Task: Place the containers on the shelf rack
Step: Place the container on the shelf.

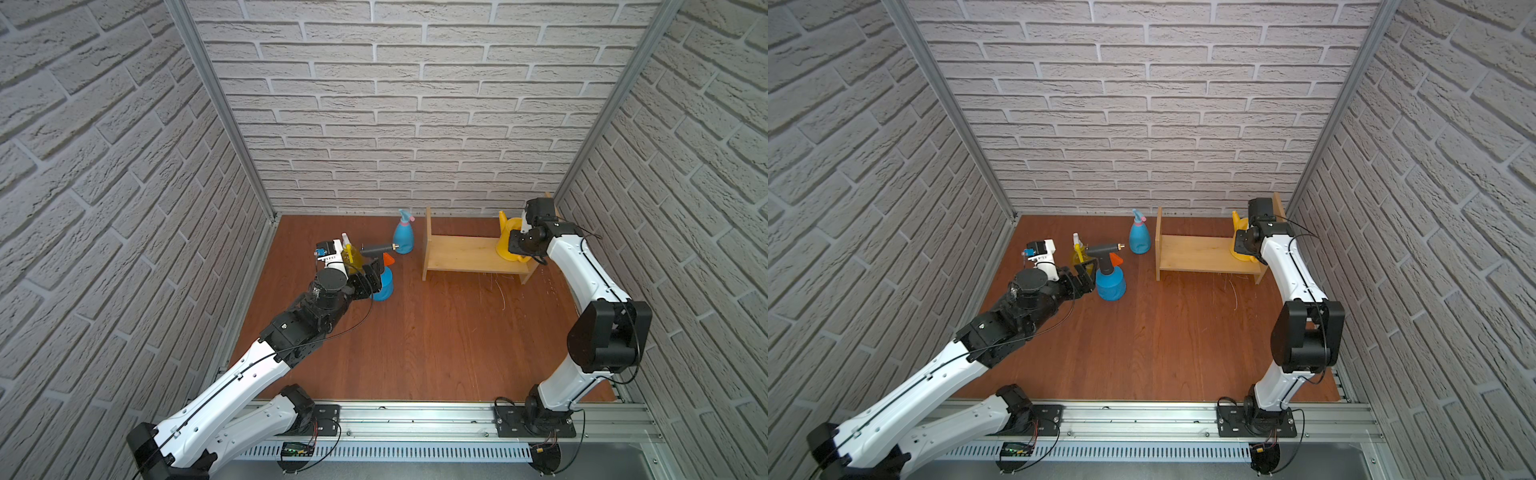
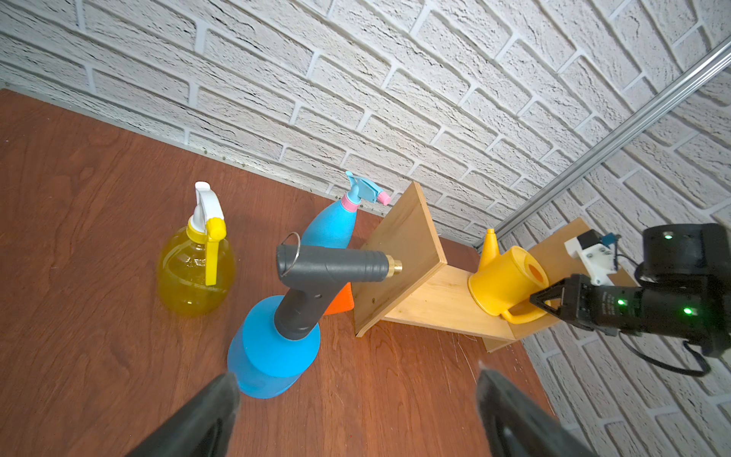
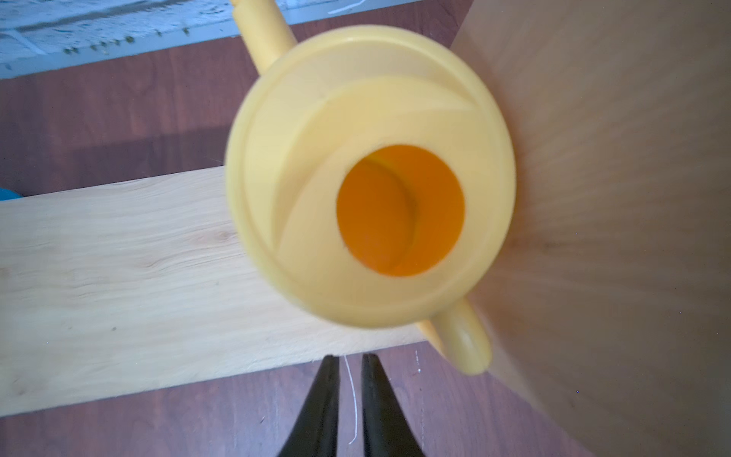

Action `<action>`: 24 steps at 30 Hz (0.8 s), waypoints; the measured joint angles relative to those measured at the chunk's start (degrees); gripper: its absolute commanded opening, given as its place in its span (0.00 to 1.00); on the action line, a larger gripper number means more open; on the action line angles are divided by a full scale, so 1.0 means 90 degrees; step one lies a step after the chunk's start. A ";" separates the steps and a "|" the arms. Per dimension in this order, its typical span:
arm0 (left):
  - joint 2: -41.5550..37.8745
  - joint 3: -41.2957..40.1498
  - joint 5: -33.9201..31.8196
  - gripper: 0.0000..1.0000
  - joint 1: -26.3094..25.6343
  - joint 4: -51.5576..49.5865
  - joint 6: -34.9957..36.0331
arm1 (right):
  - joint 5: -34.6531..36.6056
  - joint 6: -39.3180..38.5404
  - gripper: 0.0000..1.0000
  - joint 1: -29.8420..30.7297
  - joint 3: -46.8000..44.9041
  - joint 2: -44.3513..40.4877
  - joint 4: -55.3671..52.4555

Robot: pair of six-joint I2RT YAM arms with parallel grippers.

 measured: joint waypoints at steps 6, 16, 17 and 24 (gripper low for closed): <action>0.0117 0.0000 0.0029 0.98 0.0000 0.0002 0.0051 | -0.0046 0.0007 0.20 0.0005 -0.0029 -0.0401 0.0017; 0.0112 0.0000 0.0053 0.98 0.0000 -0.0007 0.0056 | 0.0342 0.0007 0.20 0.0000 0.0323 0.0330 -0.0236; 0.0087 0.0000 0.0051 0.98 0.0000 -0.0015 0.0058 | 0.0381 0.0007 0.20 0.0000 0.0406 0.0457 -0.0255; -0.0121 0.0000 0.0029 0.98 0.0000 -0.0148 0.0078 | 0.0634 -0.0007 0.20 -0.0002 0.1049 0.1178 -0.0386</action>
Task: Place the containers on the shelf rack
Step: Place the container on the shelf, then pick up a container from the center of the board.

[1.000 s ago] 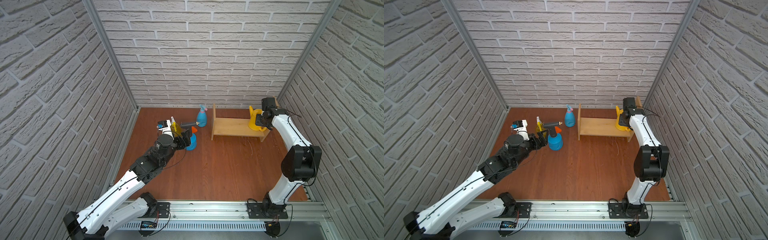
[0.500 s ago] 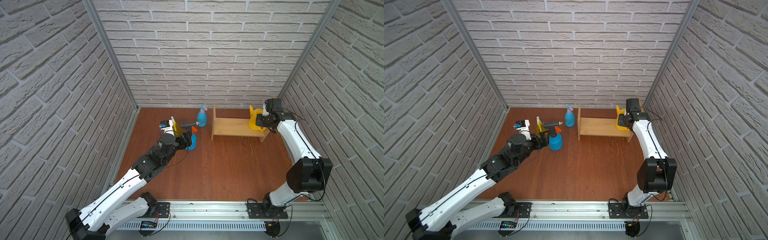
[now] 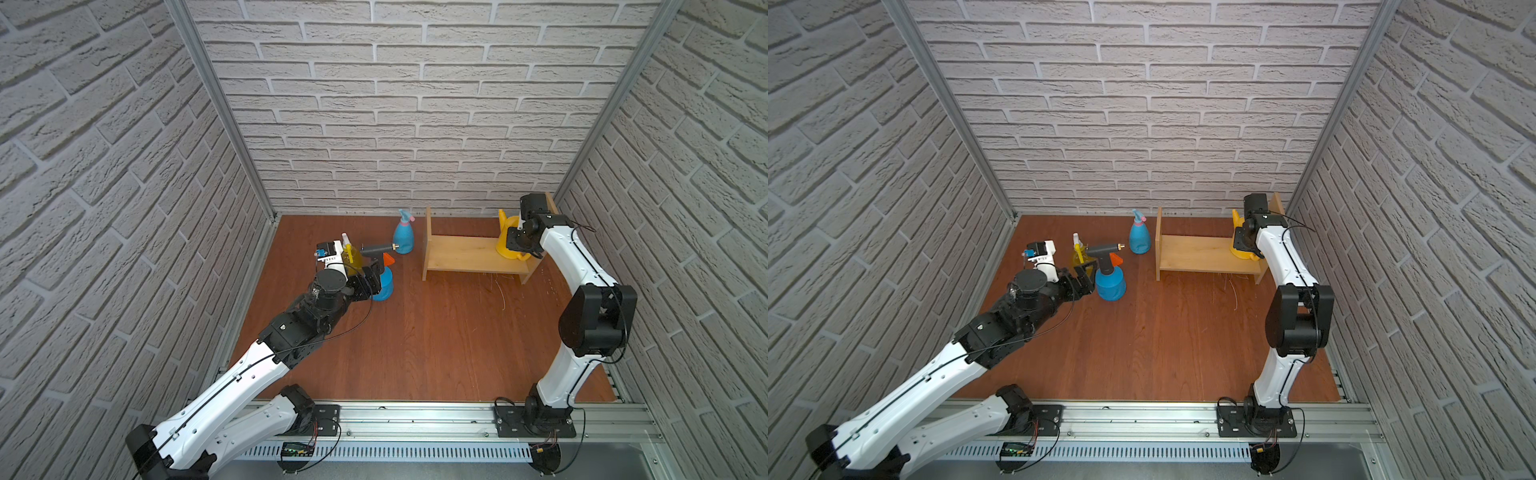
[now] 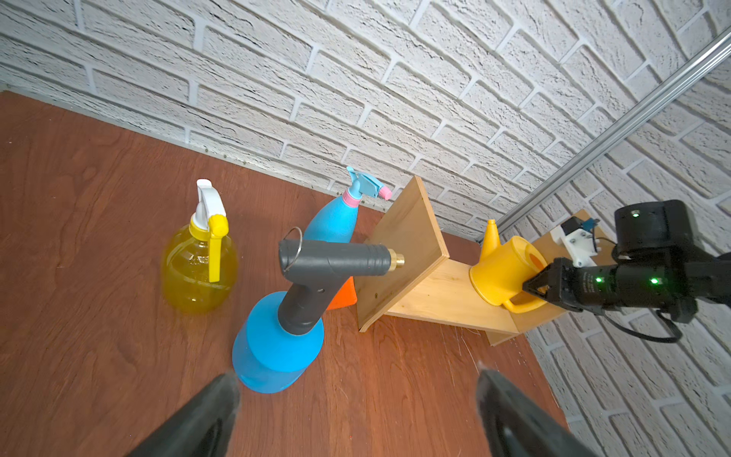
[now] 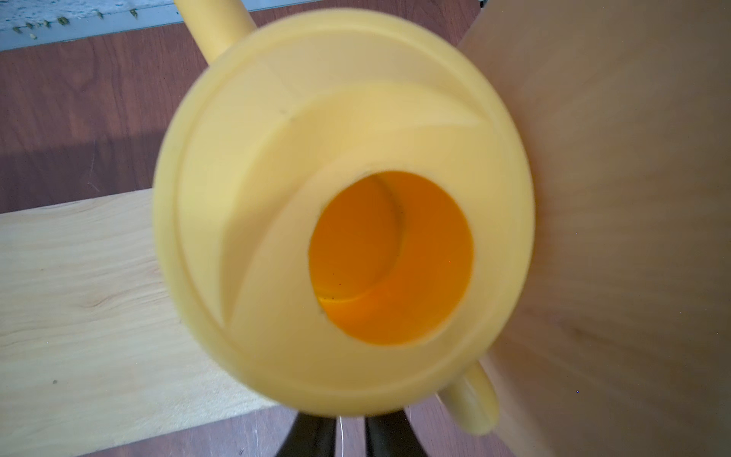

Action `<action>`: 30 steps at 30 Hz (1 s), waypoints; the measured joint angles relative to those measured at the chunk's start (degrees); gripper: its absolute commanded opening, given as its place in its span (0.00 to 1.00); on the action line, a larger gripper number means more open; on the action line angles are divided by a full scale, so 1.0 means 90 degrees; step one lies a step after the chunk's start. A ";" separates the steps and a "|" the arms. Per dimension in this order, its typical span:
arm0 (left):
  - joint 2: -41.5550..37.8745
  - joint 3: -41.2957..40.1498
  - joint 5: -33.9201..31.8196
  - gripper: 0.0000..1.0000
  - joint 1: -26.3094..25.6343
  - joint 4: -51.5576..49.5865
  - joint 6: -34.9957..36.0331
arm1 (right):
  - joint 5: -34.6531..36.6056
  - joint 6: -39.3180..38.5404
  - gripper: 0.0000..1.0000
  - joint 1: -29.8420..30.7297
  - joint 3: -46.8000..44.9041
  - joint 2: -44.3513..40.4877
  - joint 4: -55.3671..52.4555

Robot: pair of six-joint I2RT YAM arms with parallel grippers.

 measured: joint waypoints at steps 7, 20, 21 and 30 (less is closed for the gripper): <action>-0.0182 0.0000 -0.0087 0.98 0.0000 -0.0044 0.0010 | 0.0075 -0.0063 0.20 0.0000 0.0255 0.0206 -0.0068; -0.0085 0.0000 -0.0131 0.98 0.0000 -0.0041 0.0051 | -0.0515 -0.0109 0.27 0.0002 -0.0546 -0.0760 0.0107; -0.0063 0.0000 -0.0131 0.98 0.0000 -0.0039 0.0073 | -0.0610 -0.0107 0.28 0.0002 -0.0665 -0.0974 0.0126; 0.0437 0.0304 -0.0121 0.98 0.0000 -0.0187 0.0185 | -0.2620 0.0374 0.33 0.0005 -0.2171 -0.3254 0.1224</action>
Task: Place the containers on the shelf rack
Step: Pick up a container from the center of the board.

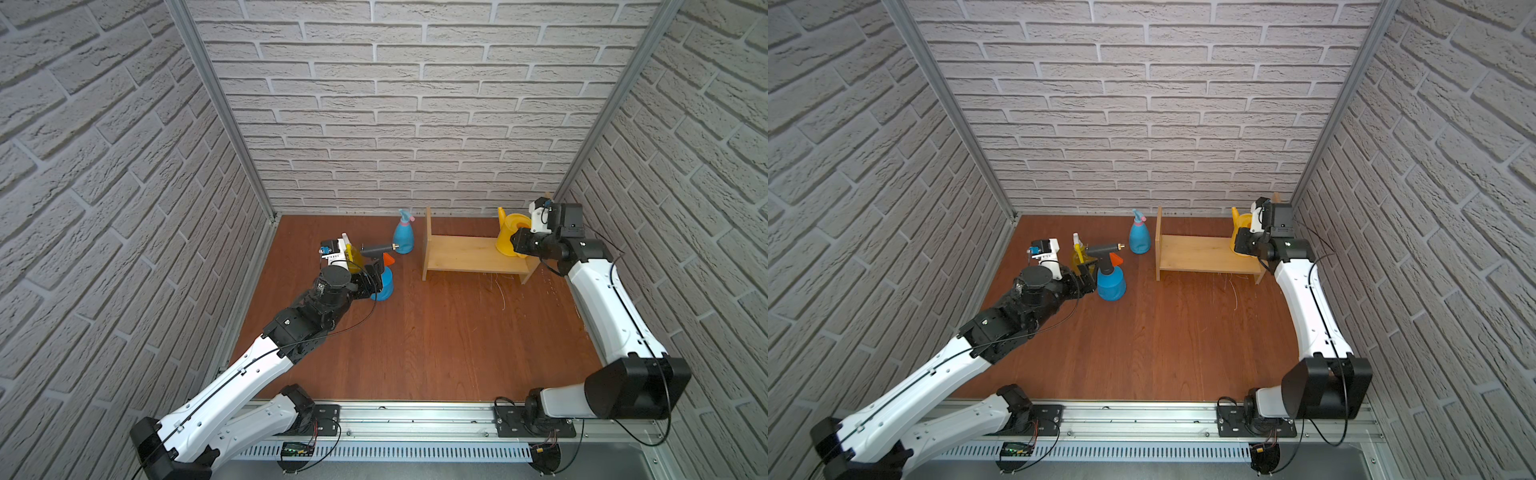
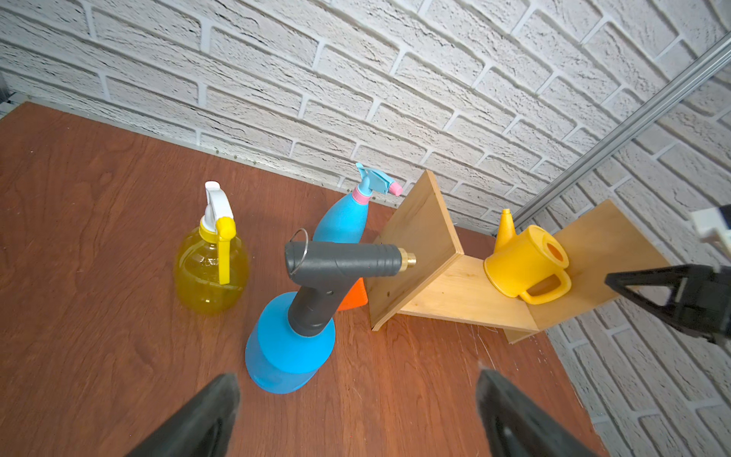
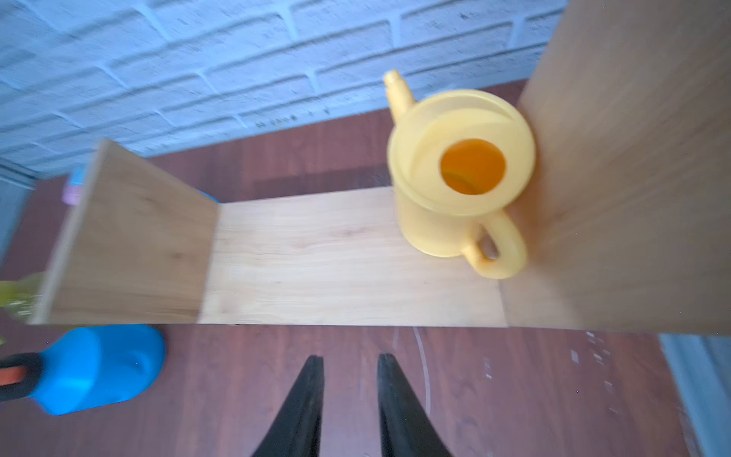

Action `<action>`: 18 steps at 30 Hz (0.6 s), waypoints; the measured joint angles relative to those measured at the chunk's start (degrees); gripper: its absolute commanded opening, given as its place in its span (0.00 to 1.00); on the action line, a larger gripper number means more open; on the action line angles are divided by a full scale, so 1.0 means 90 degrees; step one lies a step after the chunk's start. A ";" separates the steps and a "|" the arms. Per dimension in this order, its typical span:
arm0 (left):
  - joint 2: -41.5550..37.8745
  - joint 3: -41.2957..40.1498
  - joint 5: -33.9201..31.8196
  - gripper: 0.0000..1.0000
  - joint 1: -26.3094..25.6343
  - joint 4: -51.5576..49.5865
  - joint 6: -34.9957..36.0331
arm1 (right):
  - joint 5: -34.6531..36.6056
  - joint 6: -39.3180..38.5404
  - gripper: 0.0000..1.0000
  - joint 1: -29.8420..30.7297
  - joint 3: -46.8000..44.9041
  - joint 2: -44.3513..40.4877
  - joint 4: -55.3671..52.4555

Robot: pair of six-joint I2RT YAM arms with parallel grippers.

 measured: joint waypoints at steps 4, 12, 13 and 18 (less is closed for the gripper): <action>0.0270 0.0440 0.0000 0.98 0.0000 -0.0243 0.0058 | -0.1248 0.0583 0.41 0.0168 -0.1022 -0.0879 0.1103; 0.0741 0.1608 -0.0253 0.98 0.0063 -0.1098 0.1202 | -0.2397 -0.0707 0.83 0.2565 -0.1746 -0.1180 0.2152; 0.0804 0.1763 -0.0338 0.98 0.0112 -0.1234 0.1345 | -0.2463 -0.1035 0.85 0.2880 -0.1758 -0.1166 0.2152; 0.0663 0.1897 -0.0495 0.98 0.0578 -0.1761 0.1564 | -0.2742 -0.2414 0.99 0.3713 -0.1401 -0.0646 0.1906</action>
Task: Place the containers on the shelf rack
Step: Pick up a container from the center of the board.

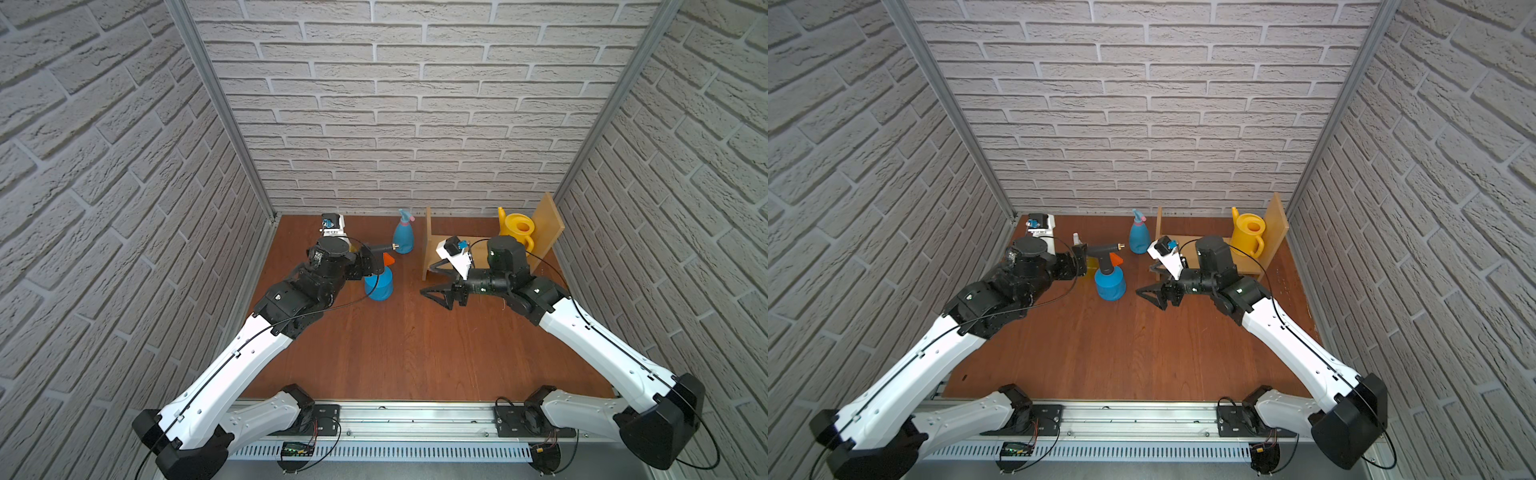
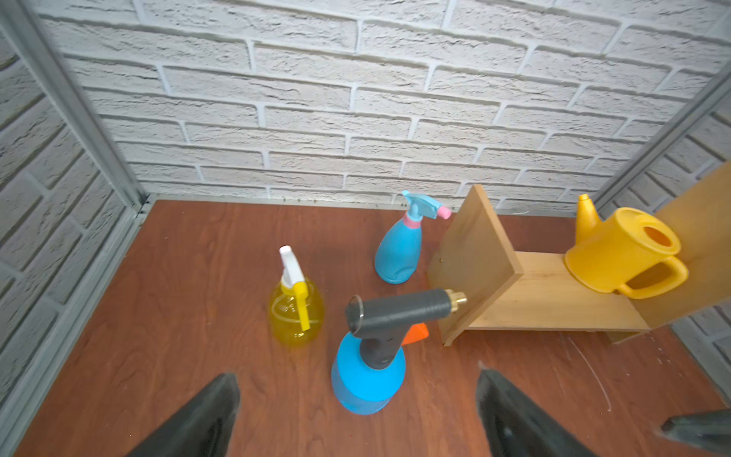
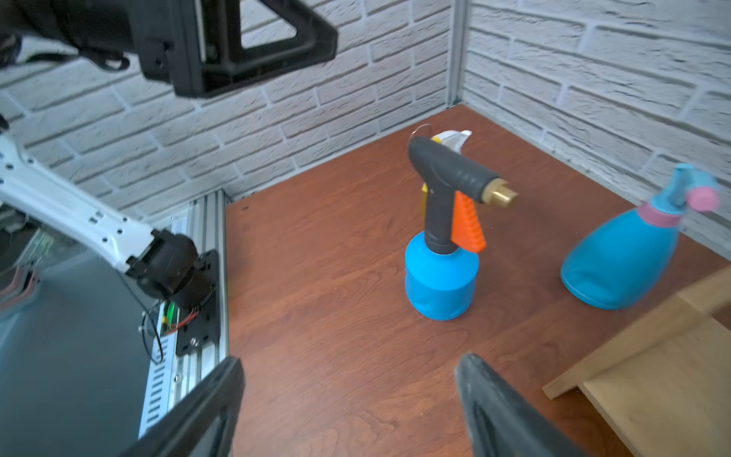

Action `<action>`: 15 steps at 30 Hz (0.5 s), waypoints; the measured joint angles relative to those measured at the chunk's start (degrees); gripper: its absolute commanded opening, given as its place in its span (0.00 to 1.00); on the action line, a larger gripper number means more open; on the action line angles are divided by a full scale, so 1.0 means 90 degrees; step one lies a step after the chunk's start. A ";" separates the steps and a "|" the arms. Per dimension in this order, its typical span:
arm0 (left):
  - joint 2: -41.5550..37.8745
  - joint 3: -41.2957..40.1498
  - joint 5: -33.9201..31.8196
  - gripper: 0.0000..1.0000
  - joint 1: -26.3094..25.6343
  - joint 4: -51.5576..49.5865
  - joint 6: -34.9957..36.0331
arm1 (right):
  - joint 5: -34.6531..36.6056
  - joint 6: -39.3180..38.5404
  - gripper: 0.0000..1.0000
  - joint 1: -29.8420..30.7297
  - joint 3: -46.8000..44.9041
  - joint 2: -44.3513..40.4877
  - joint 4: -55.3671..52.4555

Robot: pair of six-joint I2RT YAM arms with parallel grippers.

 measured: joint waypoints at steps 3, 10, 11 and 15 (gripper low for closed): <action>-0.0403 -0.0345 0.0185 0.98 0.0398 -0.0034 -0.0340 | 0.0036 -0.0522 1.00 0.0070 0.0697 0.0765 -0.0267; -0.1294 -0.1583 0.0653 0.98 0.0663 0.0000 -0.1350 | 0.0277 -0.0954 1.00 0.0075 0.2140 0.2266 -0.0644; -0.1331 -0.1654 0.0685 0.98 0.0663 0.0000 -0.1413 | 0.0265 -0.1003 0.99 0.0078 0.2329 0.2424 -0.0731; -0.1472 -0.1800 0.0755 0.98 0.0670 0.0002 -0.1566 | 0.0187 -0.1243 0.95 0.0078 0.3308 0.3172 -0.1219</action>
